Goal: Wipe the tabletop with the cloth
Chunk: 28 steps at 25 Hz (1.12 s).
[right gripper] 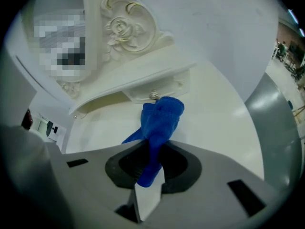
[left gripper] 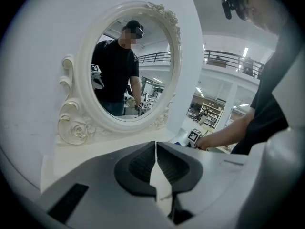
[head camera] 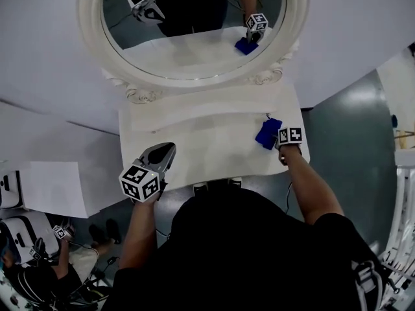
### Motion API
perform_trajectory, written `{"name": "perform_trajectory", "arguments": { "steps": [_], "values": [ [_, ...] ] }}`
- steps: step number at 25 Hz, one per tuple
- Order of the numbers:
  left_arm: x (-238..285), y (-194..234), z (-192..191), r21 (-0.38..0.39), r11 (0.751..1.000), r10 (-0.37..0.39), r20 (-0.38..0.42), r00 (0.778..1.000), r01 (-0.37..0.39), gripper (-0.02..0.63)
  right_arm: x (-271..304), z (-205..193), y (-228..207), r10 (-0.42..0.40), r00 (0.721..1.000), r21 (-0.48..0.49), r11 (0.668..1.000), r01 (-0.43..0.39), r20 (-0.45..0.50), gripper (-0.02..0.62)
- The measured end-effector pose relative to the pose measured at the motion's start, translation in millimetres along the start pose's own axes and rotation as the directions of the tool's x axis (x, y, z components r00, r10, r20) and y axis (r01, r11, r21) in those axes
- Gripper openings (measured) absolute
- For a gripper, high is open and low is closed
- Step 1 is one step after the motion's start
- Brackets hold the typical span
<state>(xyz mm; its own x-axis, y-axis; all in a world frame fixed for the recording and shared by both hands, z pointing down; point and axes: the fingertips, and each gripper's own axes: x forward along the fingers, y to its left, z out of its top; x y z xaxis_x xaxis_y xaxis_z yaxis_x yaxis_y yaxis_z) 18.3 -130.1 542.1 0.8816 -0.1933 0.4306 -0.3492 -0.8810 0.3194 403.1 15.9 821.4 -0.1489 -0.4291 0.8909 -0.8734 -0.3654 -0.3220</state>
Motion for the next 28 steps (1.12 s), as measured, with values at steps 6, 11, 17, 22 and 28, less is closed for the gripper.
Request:
{"name": "perform_trajectory", "arguments": {
  "steps": [6,11,17,22,28],
  "values": [
    [-42.9,14.1,-4.6,-0.012,0.998,0.055,0.03,0.998,-0.054,0.02,16.7,20.1,110.1,0.119,0.992,-0.125,0.985,-0.122,-0.035,0.058],
    [-78.8,32.1,-19.5,-0.036,0.994,0.108,0.041,0.993,-0.107,0.02,39.9,23.7,211.0,0.214,0.972,-0.249,0.941,-0.231,-0.093,0.058],
    [-125.9,52.4,-35.4,-0.07,0.982,0.18,0.058,0.982,-0.175,0.02,63.6,8.4,341.5,0.356,0.918,-0.362,0.844,-0.396,-0.174,0.058],
    [-163.2,66.0,-52.8,-0.102,0.969,0.232,0.065,0.971,-0.225,0.02,85.9,-26.7,440.0,0.45,0.852,-0.396,0.755,-0.523,-0.267,0.057],
    [-215.6,73.3,-76.7,-0.147,0.946,0.3,0.061,0.952,-0.289,0.02,101.7,-81.3,533.0,0.489,0.778,-0.443,0.641,-0.627,-0.393,0.057]
  ]
}}
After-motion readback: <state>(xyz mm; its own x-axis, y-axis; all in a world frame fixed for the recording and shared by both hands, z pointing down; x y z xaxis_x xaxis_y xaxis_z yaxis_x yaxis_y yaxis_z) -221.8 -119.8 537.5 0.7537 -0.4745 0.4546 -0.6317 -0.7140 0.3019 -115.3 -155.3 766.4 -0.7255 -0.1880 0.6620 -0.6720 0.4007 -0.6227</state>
